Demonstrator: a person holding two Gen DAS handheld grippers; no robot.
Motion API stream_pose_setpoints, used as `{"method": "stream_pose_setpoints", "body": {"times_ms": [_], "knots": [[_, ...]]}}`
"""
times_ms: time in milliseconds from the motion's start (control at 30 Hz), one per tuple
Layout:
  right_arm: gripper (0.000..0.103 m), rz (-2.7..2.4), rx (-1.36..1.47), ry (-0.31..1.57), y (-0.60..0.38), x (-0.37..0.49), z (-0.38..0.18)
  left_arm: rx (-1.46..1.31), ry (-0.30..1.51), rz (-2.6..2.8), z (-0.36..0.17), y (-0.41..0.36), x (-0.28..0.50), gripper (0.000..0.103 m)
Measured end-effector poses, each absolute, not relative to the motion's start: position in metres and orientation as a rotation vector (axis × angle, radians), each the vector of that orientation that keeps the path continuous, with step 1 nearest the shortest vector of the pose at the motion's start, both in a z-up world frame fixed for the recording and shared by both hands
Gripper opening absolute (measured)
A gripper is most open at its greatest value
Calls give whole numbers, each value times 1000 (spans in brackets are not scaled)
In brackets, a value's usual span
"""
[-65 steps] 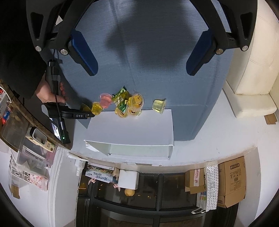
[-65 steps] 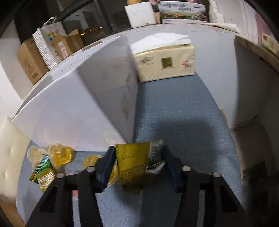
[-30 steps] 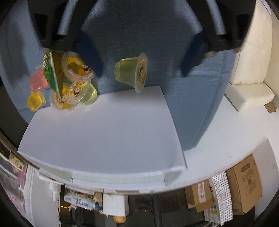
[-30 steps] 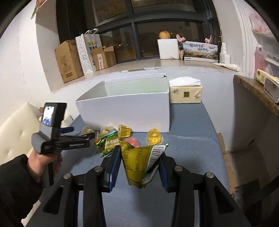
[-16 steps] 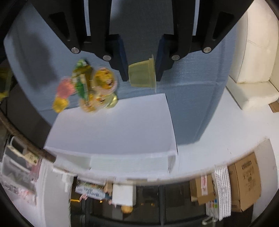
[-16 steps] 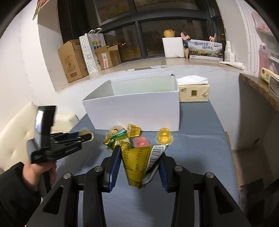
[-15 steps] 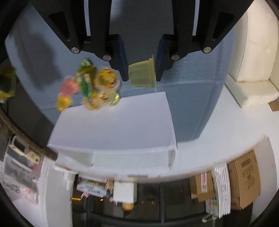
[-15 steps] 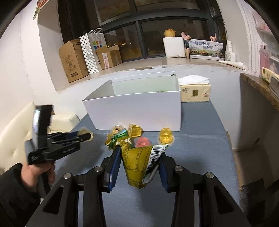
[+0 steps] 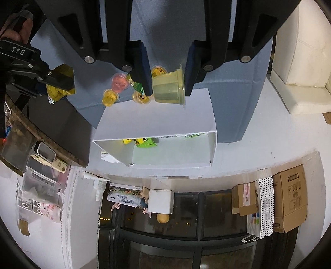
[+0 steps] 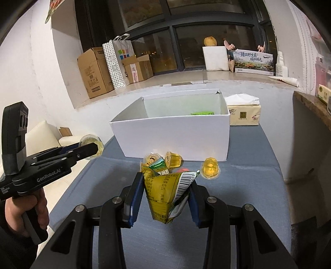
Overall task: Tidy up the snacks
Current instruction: 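Lower the yellow cup and yellow packet into the white box, opening both tools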
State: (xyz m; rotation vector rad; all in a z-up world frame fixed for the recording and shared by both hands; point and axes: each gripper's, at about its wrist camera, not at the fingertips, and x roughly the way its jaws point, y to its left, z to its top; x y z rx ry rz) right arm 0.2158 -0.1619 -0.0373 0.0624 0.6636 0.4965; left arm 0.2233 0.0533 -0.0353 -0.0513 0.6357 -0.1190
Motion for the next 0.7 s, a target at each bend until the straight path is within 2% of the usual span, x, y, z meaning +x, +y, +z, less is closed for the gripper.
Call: {"method": "stream_pose_setpoints", "body": {"times_ms": [333,567,600,633,667,700], "knots": [[43,493,110,603,-155,311,9,-70,615,-122,-7,63,300,34],[43,484,136,677,-140,397,-4,-67,668,-130,-17,64,382,34],[48,482,141,696,-139,405,-9,-70,679,-119,-21,65,390,36],[51,474,150,724,-139,416,-16,-74,697,-102,-26,67,398,53],[70,470,158,738,-140,421,-21,-74,710,-89,-30,68,402,83],[90,459,175,735,-144,423,-24,-75,712,-72,-34,70,405,96]]}}
